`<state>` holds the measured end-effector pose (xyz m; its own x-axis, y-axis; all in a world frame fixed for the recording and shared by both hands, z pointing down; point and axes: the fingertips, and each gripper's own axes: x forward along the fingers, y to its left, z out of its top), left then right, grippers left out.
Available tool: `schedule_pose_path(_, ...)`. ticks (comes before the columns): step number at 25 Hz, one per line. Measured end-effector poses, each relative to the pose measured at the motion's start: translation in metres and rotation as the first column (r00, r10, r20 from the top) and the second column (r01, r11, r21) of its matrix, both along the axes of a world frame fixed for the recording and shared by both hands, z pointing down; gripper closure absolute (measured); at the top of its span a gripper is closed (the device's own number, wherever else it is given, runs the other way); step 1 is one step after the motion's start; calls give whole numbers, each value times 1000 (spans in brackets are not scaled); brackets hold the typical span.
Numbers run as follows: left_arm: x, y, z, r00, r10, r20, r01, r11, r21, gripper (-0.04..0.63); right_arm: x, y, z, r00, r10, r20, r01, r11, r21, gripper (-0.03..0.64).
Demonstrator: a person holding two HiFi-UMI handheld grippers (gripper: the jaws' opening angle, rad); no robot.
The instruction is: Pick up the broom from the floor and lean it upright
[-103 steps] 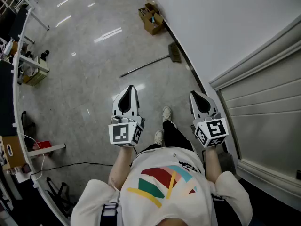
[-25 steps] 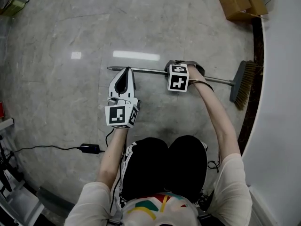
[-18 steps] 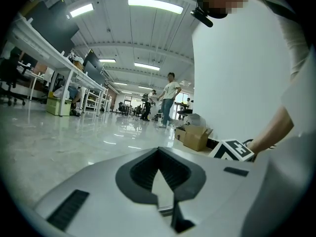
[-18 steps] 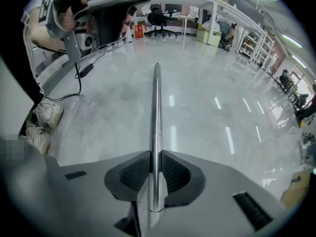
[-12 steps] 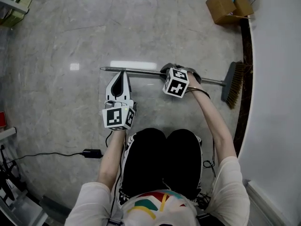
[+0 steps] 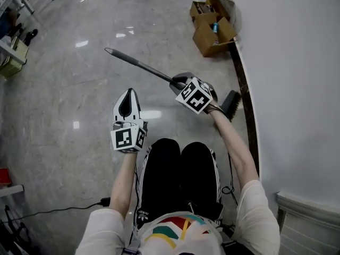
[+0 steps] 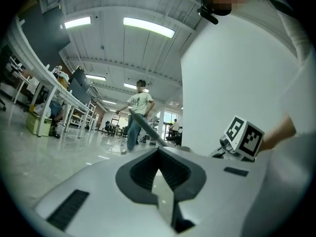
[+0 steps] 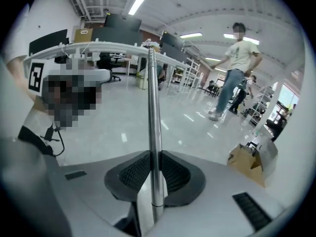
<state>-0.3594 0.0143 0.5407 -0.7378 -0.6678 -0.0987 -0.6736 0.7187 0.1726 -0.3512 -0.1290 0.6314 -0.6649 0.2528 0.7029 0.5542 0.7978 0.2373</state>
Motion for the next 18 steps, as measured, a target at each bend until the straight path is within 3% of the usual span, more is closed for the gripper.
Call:
schedule_pose_path(4, 3, -36, -54, 994, 83, 76, -87, 995, 51, 551, 2, -30, -67, 981, 152, 124, -146, 988, -52, 537)
schedule_pose_path(7, 10, -69, -87, 978, 162, 129, -173, 982, 75, 551, 13, -65, -113, 922, 310, 234, -291, 950, -114, 537)
schedule_pose_path(12, 38, -112, -115, 945, 275, 179, -295, 951, 94, 551, 50, -121, -166, 777, 529, 341, -490, 848, -201, 537)
schedule_pose_path(18, 78, -161, -130, 888, 412, 202, -440, 890, 119, 551, 105, -185, -216, 531, 749, 397, -691, 654, -307, 537)
